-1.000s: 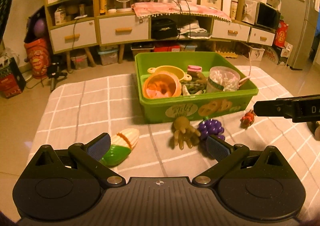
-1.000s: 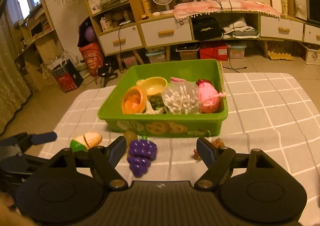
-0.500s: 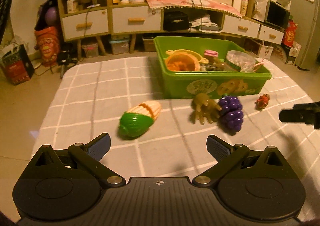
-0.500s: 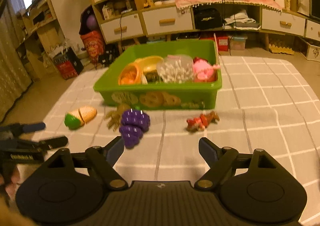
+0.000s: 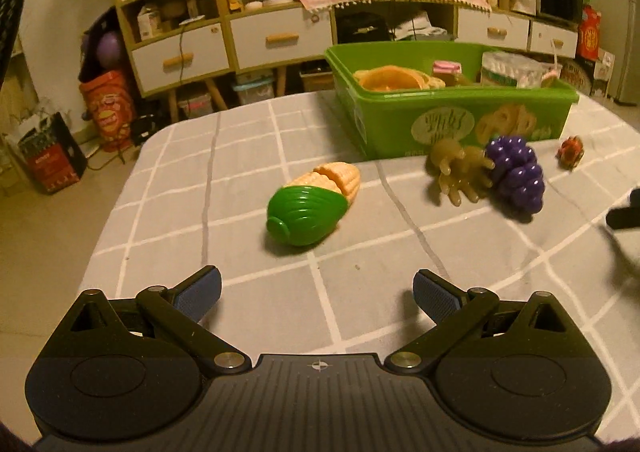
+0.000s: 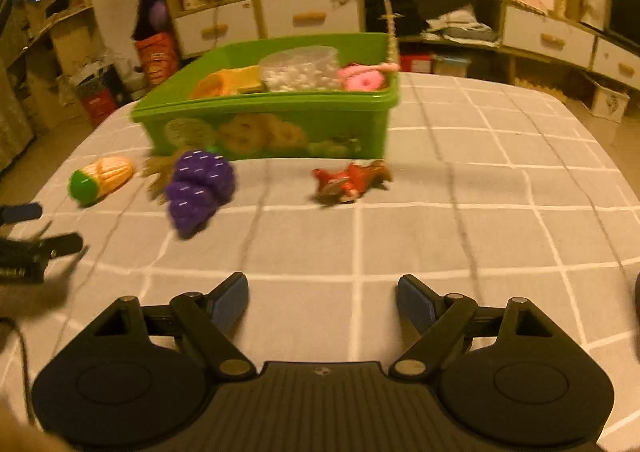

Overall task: Organize rigid objects
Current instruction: 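Lower the left tool onto the corn while the right tool approaches the red figure, then close the left tool on the corn while the right tool grasps the red figure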

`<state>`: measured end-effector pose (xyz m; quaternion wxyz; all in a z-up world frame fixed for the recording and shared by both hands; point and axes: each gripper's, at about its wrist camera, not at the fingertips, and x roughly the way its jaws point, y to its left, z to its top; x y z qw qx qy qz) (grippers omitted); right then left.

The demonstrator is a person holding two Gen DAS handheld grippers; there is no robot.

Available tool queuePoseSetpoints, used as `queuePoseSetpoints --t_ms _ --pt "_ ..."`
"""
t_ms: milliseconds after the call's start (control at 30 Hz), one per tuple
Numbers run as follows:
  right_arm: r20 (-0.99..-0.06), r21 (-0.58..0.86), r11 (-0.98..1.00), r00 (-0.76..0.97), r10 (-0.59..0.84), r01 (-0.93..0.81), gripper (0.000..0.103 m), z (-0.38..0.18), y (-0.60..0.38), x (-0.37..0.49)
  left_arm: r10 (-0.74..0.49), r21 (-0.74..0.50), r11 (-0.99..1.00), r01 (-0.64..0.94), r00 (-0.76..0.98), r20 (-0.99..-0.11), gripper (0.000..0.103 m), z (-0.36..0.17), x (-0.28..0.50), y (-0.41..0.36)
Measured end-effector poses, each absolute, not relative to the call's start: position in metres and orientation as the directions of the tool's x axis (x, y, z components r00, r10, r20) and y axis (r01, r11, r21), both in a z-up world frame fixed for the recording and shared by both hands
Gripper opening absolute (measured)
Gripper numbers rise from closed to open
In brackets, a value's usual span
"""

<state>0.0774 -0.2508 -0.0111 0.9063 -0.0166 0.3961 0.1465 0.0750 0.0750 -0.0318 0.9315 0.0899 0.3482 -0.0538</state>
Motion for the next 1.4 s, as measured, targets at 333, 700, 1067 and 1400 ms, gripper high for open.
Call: queuePoseSetpoints --t_ms 333,700,1067,1400 --pt "-0.677 0.003 0.961 0.707 0.205 -0.275 0.063 -0.022 -0.244 0.111 -0.038 0.120 0.981 0.153 0.756 -0.654 0.102 -0.036 0.102 0.077" --pt "-0.681 -0.003 0.965 0.707 0.191 -0.263 0.064 -0.022 -0.239 0.142 -0.032 0.107 0.985 0.134 0.755 -0.655 0.100 -0.036 0.122 0.079" --pt "-0.682 -0.001 0.957 0.699 0.213 -0.291 0.050 -0.020 -0.236 0.154 -0.058 0.111 0.980 0.167 0.764 -0.643 0.074 -0.031 0.120 0.074" --pt "-0.681 -0.007 0.948 0.695 0.230 -0.320 0.030 -0.018 -0.230 0.149 -0.049 0.095 0.985 0.144 0.761 -0.647 0.055 -0.027 0.120 0.077"
